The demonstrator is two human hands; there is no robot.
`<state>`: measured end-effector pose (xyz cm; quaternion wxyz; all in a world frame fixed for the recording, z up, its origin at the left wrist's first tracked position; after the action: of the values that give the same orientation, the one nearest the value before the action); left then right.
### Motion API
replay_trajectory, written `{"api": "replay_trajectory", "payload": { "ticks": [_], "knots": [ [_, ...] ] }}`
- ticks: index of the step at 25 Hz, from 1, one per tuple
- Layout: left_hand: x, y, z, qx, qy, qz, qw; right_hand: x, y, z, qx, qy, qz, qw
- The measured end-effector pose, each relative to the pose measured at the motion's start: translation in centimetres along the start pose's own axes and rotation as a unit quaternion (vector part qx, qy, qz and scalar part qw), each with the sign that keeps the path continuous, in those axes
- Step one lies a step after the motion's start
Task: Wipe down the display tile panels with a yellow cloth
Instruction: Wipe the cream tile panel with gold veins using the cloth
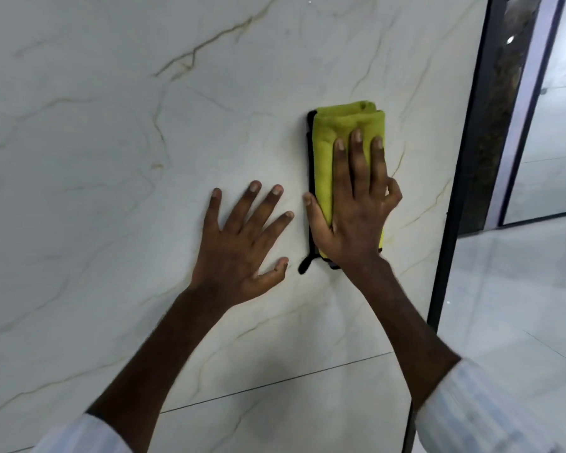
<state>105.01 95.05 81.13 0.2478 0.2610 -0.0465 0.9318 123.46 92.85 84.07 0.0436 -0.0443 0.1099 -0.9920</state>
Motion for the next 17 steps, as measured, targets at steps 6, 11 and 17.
{"api": "replay_trajectory", "payload": {
  "ticks": [6, 11, 17],
  "knots": [
    [-0.1, -0.2, -0.3, -0.002, -0.006, 0.003, 1.000, -1.9, 3.2, -15.4, 0.048, 0.000, -0.002, 0.999],
    [-0.2, -0.1, -0.2, 0.015, -0.002, 0.005, 1.000, -1.9, 6.4, -25.4, 0.133, 0.005, -0.003, 0.991],
    [-1.7, 0.3, 2.6, -0.036, 0.038, -0.027, 0.998, -2.4, 2.0, -6.8, 0.038, -0.002, 0.016, 0.999]
  ]
}}
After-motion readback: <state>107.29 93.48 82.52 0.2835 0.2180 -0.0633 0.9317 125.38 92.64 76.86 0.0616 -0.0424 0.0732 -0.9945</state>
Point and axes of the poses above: each hand's wrist, its own z-axis towards the middle knuckle, its own y-axis out of the back of the hand, x = y × z, the point moved 5 cm from there along z, towards the middle knuckle, and after that the axes turned 14 degrees about -x, right-handed, at the moved point
